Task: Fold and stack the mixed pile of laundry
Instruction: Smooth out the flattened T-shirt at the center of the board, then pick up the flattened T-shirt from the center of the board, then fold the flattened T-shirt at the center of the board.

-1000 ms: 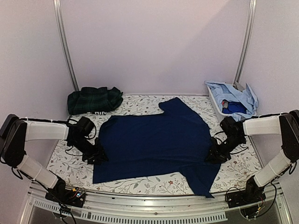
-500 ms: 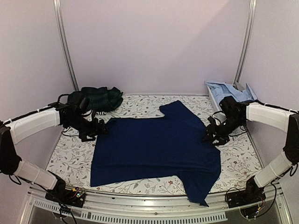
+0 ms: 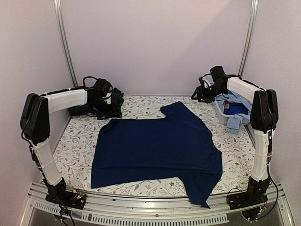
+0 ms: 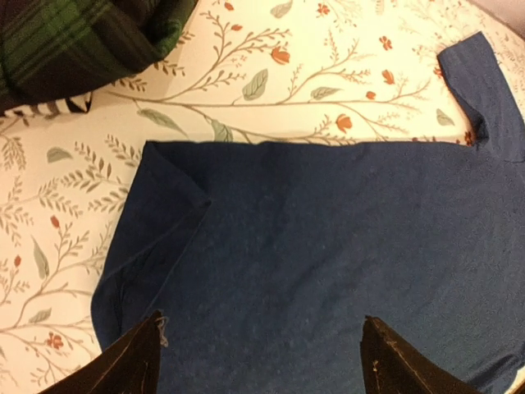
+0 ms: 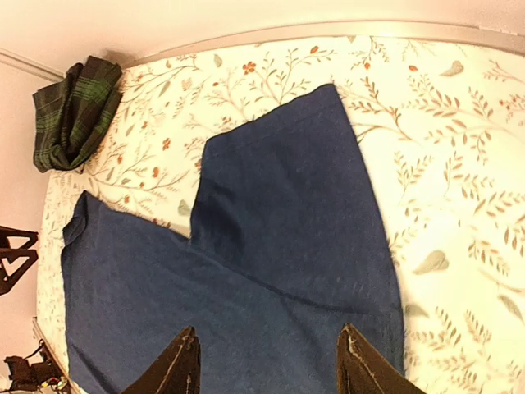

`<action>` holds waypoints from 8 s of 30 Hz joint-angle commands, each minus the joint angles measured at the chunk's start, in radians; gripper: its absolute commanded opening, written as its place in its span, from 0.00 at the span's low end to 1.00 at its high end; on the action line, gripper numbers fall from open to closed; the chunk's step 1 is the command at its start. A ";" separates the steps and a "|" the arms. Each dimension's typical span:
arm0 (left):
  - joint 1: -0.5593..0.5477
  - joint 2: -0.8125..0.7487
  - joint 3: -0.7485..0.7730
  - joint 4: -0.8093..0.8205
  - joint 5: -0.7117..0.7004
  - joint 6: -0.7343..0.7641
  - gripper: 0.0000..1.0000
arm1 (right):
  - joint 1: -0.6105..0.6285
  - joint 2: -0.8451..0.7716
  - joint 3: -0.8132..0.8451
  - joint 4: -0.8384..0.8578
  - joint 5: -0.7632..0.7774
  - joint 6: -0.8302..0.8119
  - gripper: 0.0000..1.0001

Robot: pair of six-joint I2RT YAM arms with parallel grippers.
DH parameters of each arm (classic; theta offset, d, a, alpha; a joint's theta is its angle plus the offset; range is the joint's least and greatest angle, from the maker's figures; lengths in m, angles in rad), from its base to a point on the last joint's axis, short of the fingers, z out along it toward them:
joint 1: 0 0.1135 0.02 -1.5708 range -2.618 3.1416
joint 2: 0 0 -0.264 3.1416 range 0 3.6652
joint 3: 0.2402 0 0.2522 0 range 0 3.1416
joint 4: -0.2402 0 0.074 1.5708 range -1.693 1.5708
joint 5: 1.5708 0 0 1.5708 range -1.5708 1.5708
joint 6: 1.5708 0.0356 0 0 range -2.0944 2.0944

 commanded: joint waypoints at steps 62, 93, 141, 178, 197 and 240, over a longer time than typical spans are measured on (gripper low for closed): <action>0.285 0.216 0.157 0.129 0.232 0.221 0.71 | 0.010 0.523 0.439 0.137 0.311 -0.089 0.47; 0.270 0.446 0.303 0.135 0.126 0.512 0.61 | 0.035 0.558 0.440 0.153 0.250 -0.088 0.00; 0.258 0.278 0.172 0.292 0.258 0.559 0.00 | -0.001 0.293 0.273 0.204 0.086 -0.036 0.00; 0.158 -0.024 -0.361 0.298 0.092 0.709 0.00 | 0.065 -0.362 -0.705 0.257 0.088 -0.051 0.00; 0.154 -0.080 -0.332 0.295 0.030 0.752 0.00 | 0.078 -0.453 -0.691 0.128 0.022 -0.032 0.00; 0.118 -0.171 -0.417 0.227 0.059 0.754 0.00 | 0.034 -0.429 -0.720 0.097 0.184 -0.074 0.00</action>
